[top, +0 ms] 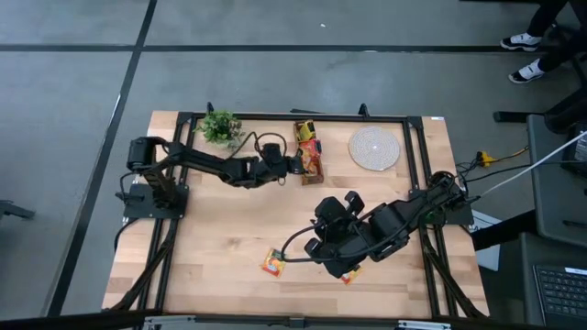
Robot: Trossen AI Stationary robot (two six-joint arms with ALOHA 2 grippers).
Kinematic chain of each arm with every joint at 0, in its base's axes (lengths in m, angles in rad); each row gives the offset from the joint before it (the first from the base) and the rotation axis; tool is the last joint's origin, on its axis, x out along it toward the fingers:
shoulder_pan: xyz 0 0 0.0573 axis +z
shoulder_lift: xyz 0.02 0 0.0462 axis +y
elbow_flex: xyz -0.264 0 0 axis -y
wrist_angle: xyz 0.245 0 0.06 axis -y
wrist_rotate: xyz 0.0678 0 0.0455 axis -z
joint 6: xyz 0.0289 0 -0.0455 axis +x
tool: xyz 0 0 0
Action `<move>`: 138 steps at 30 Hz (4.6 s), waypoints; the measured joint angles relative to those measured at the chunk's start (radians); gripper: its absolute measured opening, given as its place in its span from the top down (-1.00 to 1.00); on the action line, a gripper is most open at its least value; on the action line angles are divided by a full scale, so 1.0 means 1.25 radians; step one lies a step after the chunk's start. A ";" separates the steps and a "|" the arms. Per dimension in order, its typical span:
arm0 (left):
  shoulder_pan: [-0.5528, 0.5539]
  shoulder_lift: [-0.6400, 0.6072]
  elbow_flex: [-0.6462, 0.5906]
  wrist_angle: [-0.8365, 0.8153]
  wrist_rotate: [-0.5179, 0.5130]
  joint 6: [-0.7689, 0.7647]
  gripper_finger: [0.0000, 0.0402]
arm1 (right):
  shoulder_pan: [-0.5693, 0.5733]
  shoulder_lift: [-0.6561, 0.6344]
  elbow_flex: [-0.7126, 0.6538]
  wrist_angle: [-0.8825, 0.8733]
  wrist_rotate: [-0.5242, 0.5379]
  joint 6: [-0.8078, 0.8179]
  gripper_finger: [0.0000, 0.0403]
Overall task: Pick & Place Tea
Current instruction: Put the orange tea bag into the left section of the wooden organizer, then adjust the orange tea bags in the wooden organizer
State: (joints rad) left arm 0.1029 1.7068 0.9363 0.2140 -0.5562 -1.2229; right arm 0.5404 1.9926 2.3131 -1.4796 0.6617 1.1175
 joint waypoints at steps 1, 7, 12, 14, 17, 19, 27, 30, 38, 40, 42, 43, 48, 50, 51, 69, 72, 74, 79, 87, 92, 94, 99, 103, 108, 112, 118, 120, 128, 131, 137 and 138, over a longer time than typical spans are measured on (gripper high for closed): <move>-0.005 0.005 0.000 -0.004 -0.004 -0.014 0.99 | 0.000 0.000 0.000 0.000 0.000 0.000 0.59; -0.029 0.043 0.000 0.013 -0.034 -0.063 0.99 | 0.000 0.000 0.000 -0.006 0.000 0.000 0.59; -0.038 0.063 0.000 0.025 -0.030 -0.081 0.99 | 0.000 0.000 0.000 -0.014 0.000 0.000 0.59; -0.040 0.063 0.000 0.025 -0.033 -0.081 0.99 | 0.000 0.000 0.000 -0.014 0.000 0.000 0.59; -0.040 0.063 0.000 0.024 -0.043 -0.079 0.99 | 0.000 0.000 0.000 -0.015 0.000 0.000 0.59; -0.040 0.063 0.000 0.033 -0.043 -0.067 0.99 | 0.000 0.000 0.000 -0.015 0.000 0.000 0.59; -0.040 0.063 0.000 0.036 -0.041 -0.052 0.99 | 0.000 0.000 0.000 -0.015 0.000 0.000 0.59; -0.040 0.063 0.000 0.037 -0.040 -0.052 0.97 | 0.000 0.000 0.000 -0.015 0.000 0.000 0.59; -0.040 0.063 0.000 0.042 -0.022 -0.052 0.87 | 0.000 0.000 0.000 -0.015 0.000 0.000 0.59; -0.040 0.063 0.000 0.042 -0.022 -0.052 0.83 | 0.000 0.000 0.000 -0.015 0.000 0.000 0.59; -0.040 0.063 0.000 0.042 -0.021 -0.052 0.80 | 0.000 0.000 0.000 -0.015 0.000 0.000 0.59; -0.040 0.063 0.000 0.042 -0.021 -0.052 0.79 | 0.000 0.000 0.000 -0.015 -0.001 0.000 0.59; -0.040 0.063 0.000 0.042 -0.021 -0.058 0.75 | 0.000 0.000 0.000 -0.015 -0.001 0.000 0.59; -0.040 0.063 0.000 0.042 -0.021 -0.059 0.74 | 0.000 0.000 0.000 -0.015 -0.001 0.000 0.59; -0.040 0.063 0.000 0.042 -0.021 -0.059 0.74 | 0.000 0.000 0.000 -0.015 -0.001 0.000 0.59; -0.039 0.063 0.000 0.048 0.008 -0.059 0.52 | 0.000 0.001 0.000 -0.015 -0.001 0.000 0.59; -0.039 0.063 0.000 0.048 0.009 -0.059 0.52 | 0.000 0.000 0.000 -0.015 -0.001 0.000 0.59; -0.039 0.063 0.000 0.048 0.010 -0.058 0.52 | 0.000 0.001 0.000 -0.015 -0.001 0.000 0.59; -0.038 0.063 0.000 0.048 0.015 -0.028 0.53 | 0.000 0.001 0.000 -0.015 -0.001 0.000 0.59; 0.004 0.063 0.000 0.064 0.122 -0.006 0.52 | 0.000 0.001 0.000 -0.015 -0.007 0.000 0.59; 0.074 0.063 0.001 0.107 0.362 0.099 0.52 | 0.000 0.001 0.000 -0.015 -0.008 0.000 0.59; 0.100 0.058 0.001 0.107 0.434 0.121 0.51 | 0.000 0.001 0.000 -0.015 -0.008 0.000 0.59; 0.157 0.054 0.001 0.139 0.581 0.147 0.51 | 0.000 0.001 0.000 -0.015 -0.009 0.000 0.59; 0.190 0.051 0.001 0.152 0.680 0.183 0.50 | 0.000 0.001 0.000 -0.015 -0.009 0.003 0.59; 0.209 0.024 0.001 0.142 0.742 0.256 0.50 | 0.000 0.001 0.000 -0.015 -0.009 0.003 0.59; 0.201 0.005 0.001 0.080 0.717 0.305 0.53 | 0.000 0.001 0.000 -0.015 -0.009 0.003 0.59; 0.175 -0.010 0.001 -0.004 0.685 0.398 0.84 | 0.000 0.001 0.000 -0.015 -0.008 0.003 0.59; 0.167 -0.010 0.001 -0.004 0.690 0.410 0.95 | -0.001 0.001 0.000 -0.015 -0.008 0.003 0.59; 0.161 -0.010 0.001 -0.030 0.635 0.423 0.99 | -0.001 0.001 0.000 -0.014 -0.008 0.003 0.59; 0.167 -0.010 0.001 -0.054 0.616 0.425 0.99 | -0.001 0.001 0.000 -0.012 -0.008 0.003 0.59; 0.171 -0.010 0.001 -0.083 0.545 0.462 0.99 | -0.001 0.001 0.000 -0.012 -0.008 0.003 0.59; 0.169 -0.010 0.001 -0.082 0.537 0.471 0.99 | -0.001 0.001 0.000 -0.012 -0.008 0.002 0.59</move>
State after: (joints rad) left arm 0.3144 1.6947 0.9371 0.1111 0.1151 -0.6336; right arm 0.5388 1.9934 2.3128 -1.4944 0.6514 1.1205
